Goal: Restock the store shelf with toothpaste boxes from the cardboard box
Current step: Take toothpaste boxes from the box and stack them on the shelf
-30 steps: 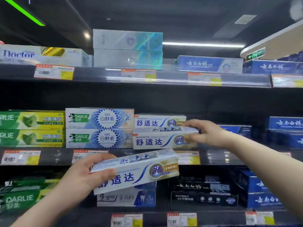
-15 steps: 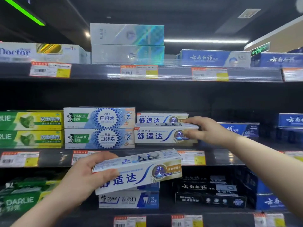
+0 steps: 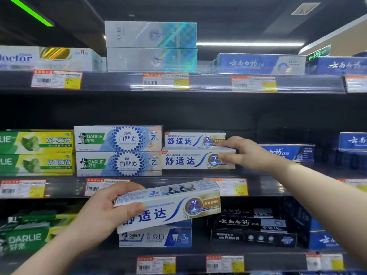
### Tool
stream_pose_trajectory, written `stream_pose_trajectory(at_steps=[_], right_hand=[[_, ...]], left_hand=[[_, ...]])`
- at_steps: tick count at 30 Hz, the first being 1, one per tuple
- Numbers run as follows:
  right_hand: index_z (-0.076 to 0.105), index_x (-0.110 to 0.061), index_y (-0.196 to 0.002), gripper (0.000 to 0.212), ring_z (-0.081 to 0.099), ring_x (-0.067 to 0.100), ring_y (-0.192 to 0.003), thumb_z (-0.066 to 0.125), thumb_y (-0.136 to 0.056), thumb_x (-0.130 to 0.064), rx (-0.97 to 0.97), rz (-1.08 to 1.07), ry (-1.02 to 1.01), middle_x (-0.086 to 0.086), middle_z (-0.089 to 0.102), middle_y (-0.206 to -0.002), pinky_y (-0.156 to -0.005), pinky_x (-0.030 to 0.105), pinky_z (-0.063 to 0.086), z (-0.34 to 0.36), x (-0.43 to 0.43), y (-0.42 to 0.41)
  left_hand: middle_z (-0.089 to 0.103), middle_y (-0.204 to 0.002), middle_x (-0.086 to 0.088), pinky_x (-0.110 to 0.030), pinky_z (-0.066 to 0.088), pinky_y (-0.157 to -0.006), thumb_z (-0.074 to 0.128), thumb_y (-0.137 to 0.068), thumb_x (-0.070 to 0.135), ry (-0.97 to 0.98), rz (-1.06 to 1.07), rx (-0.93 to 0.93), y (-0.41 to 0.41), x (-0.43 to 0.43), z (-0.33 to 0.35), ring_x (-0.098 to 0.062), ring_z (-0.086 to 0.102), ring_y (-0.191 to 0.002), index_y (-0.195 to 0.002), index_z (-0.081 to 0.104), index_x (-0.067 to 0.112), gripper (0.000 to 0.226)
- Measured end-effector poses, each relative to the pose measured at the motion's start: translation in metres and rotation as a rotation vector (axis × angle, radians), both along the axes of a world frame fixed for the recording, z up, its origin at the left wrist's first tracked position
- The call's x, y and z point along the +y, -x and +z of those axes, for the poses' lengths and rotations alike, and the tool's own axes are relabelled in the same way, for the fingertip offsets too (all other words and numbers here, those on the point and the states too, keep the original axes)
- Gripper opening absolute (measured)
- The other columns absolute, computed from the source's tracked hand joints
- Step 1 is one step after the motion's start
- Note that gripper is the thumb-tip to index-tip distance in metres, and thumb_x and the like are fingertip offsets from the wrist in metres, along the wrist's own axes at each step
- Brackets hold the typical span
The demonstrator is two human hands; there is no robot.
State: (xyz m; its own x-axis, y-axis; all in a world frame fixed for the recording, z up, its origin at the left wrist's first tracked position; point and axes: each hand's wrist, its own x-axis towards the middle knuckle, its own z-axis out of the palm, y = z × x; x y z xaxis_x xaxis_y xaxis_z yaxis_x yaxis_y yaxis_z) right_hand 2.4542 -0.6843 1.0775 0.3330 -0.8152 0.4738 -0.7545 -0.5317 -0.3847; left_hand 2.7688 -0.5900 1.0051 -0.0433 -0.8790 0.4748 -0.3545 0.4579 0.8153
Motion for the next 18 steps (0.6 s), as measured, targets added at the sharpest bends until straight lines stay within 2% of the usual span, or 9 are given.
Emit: stream_pose_trajectory(at_steps=[1, 3, 4, 5, 7, 11, 13, 15, 18], right_hand=[[0.058, -0.019, -0.122, 0.040, 0.053, 0.011, -0.097, 0.061, -0.084, -0.032, 0.005, 0.005, -0.005, -0.003, 0.051, -0.108, -0.081, 0.017, 0.038, 0.000, -0.001, 0.000], [0.059, -0.019, -0.122, 0.041, 0.052, 0.012, -0.102, 0.063, -0.083, -0.031, 0.040, 0.015, -0.005, -0.002, 0.050, -0.110, -0.084, 0.010, 0.036, -0.001, -0.004, 0.003], [0.059, -0.018, -0.121, 0.041, 0.050, 0.011, -0.104, 0.065, -0.082, -0.029, 0.058, 0.019, -0.006, -0.003, 0.049, -0.108, -0.084, 0.004, 0.034, -0.002, -0.004, 0.004], [0.060, -0.017, -0.121, 0.042, 0.048, 0.011, -0.105, 0.066, -0.081, -0.029, 0.066, 0.020, -0.010, -0.005, 0.047, -0.105, -0.083, 0.001, 0.032, -0.003, -0.004, 0.004], [0.060, -0.018, -0.121, 0.044, 0.045, 0.012, -0.106, 0.068, -0.080, -0.028, 0.058, 0.019, -0.012, -0.009, 0.043, -0.100, -0.088, 0.008, 0.031, -0.006, -0.005, 0.005], [0.058, -0.021, -0.124, 0.048, 0.043, 0.012, -0.108, 0.069, -0.078, -0.030, 0.019, 0.023, -0.024, -0.010, 0.042, -0.100, -0.092, 0.018, 0.031, -0.011, -0.005, 0.007], [0.055, -0.022, -0.127, 0.052, 0.044, 0.013, -0.110, 0.069, -0.077, -0.030, 0.025, 0.012, -0.026, -0.005, 0.043, -0.108, -0.091, 0.016, 0.031, -0.011, -0.003, 0.007], [0.050, -0.021, -0.130, 0.056, 0.044, 0.010, -0.108, 0.069, -0.078, -0.030, 0.024, -0.015, -0.023, -0.003, 0.042, -0.115, -0.085, 0.005, 0.029, -0.011, -0.002, 0.009], [0.058, -0.018, -0.123, 0.037, 0.048, 0.005, -0.100, 0.060, -0.086, -0.025, -0.043, -0.042, 0.092, -0.005, 0.048, -0.108, -0.078, -0.008, 0.027, -0.006, 0.006, 0.015]], left_hand=[[0.065, -0.084, 0.036, 0.002, 0.042, -0.055, 0.079, -0.063, 0.027, -0.014, -0.014, 0.015, -0.001, 0.001, 0.001, 0.006, 0.065, -0.076, -0.088, 0.067, 0.024, 0.029], [0.067, -0.084, 0.032, 0.001, 0.042, -0.054, 0.079, -0.037, 0.065, -0.025, -0.062, 0.030, -0.002, 0.003, 0.001, 0.002, 0.066, -0.079, -0.083, 0.069, 0.029, 0.059], [0.069, -0.082, 0.032, 0.001, 0.042, -0.054, 0.079, -0.026, 0.069, -0.019, -0.041, 0.030, -0.001, 0.004, 0.001, 0.006, 0.065, -0.078, -0.080, 0.071, 0.031, 0.067], [0.069, -0.079, 0.032, 0.001, 0.042, -0.053, 0.085, -0.029, 0.060, -0.021, -0.040, 0.028, -0.002, 0.002, -0.001, 0.010, 0.064, -0.075, -0.079, 0.072, 0.032, 0.059], [0.068, -0.073, 0.034, 0.001, 0.041, -0.052, 0.084, -0.060, 0.030, -0.038, -0.053, 0.045, -0.001, -0.001, -0.003, 0.013, 0.063, -0.070, -0.081, 0.070, 0.028, 0.025], [0.067, -0.068, 0.034, -0.001, 0.042, -0.049, 0.073, -0.074, 0.012, -0.033, -0.042, 0.052, 0.003, -0.007, -0.005, 0.014, 0.062, -0.065, -0.087, 0.064, 0.023, 0.018], [0.069, -0.075, 0.031, -0.006, 0.045, -0.052, 0.073, -0.075, 0.020, -0.015, -0.034, 0.051, 0.007, -0.007, -0.001, 0.010, 0.064, -0.068, -0.085, 0.065, 0.027, 0.015], [0.067, -0.082, 0.034, -0.008, 0.044, -0.058, 0.074, -0.073, 0.034, 0.024, -0.039, 0.011, 0.011, -0.009, 0.006, 0.010, 0.063, -0.073, -0.084, 0.064, 0.032, 0.015], [0.070, -0.083, 0.018, -0.006, 0.046, -0.059, 0.075, -0.070, 0.038, 0.088, -0.050, -0.042, 0.023, -0.017, 0.029, 0.015, 0.059, -0.075, -0.084, 0.061, 0.038, 0.020]])
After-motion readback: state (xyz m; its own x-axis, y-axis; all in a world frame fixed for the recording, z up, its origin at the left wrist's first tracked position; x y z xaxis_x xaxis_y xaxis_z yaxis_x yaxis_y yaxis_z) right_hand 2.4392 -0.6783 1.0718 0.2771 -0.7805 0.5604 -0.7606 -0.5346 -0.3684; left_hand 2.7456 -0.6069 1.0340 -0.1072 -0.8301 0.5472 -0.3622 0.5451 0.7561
